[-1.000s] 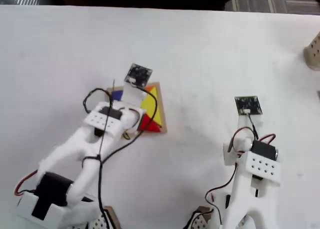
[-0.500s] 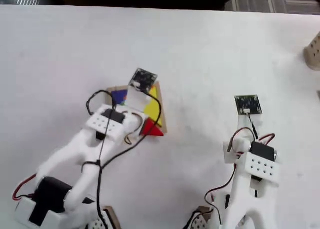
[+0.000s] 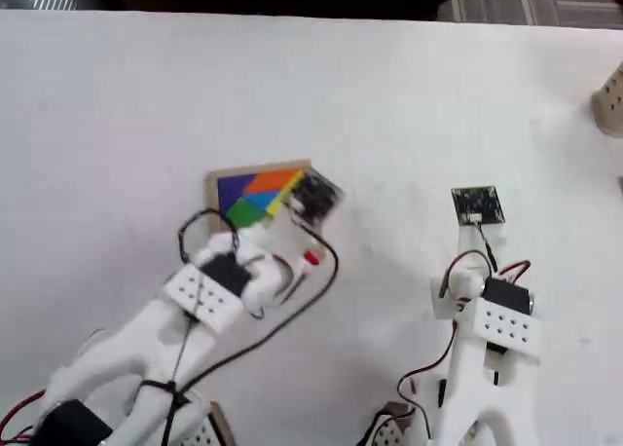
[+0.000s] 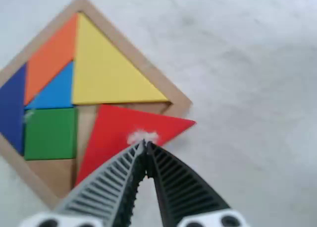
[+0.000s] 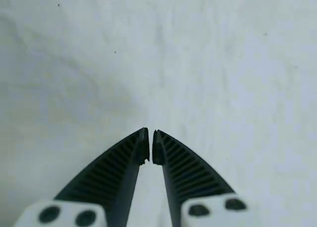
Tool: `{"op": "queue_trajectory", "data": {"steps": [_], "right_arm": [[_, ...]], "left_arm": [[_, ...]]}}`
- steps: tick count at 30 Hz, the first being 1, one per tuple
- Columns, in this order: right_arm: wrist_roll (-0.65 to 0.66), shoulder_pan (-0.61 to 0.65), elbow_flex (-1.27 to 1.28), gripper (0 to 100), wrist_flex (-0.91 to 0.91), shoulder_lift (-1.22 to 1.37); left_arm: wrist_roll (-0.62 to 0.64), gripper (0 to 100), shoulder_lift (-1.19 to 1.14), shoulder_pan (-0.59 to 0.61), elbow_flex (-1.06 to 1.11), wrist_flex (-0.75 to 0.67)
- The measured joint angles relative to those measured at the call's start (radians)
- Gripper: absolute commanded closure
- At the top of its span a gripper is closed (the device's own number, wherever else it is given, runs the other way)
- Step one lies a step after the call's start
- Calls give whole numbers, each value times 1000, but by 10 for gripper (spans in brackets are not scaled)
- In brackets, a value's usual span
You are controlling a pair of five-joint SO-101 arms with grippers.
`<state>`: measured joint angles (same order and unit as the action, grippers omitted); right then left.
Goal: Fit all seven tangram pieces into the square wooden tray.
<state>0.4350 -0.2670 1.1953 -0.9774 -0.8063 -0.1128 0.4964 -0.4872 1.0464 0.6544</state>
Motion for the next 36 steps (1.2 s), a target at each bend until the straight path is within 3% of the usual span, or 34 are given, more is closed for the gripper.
{"op": "queue_trajectory", "data": {"steps": [6,18,29,36], "right_arm": [[0,0,0,980,0,0],[0,0,0,980,0,0],[0,0,0,980,0,0],[0,0,0,980,0,0]], "left_arm": [[-11,978,3,-57,20,2],[-8,978,-290,-103,-130,2],[-6,977,-408,38,-252,-8],[-5,977,-365,46,-253,63]]}}
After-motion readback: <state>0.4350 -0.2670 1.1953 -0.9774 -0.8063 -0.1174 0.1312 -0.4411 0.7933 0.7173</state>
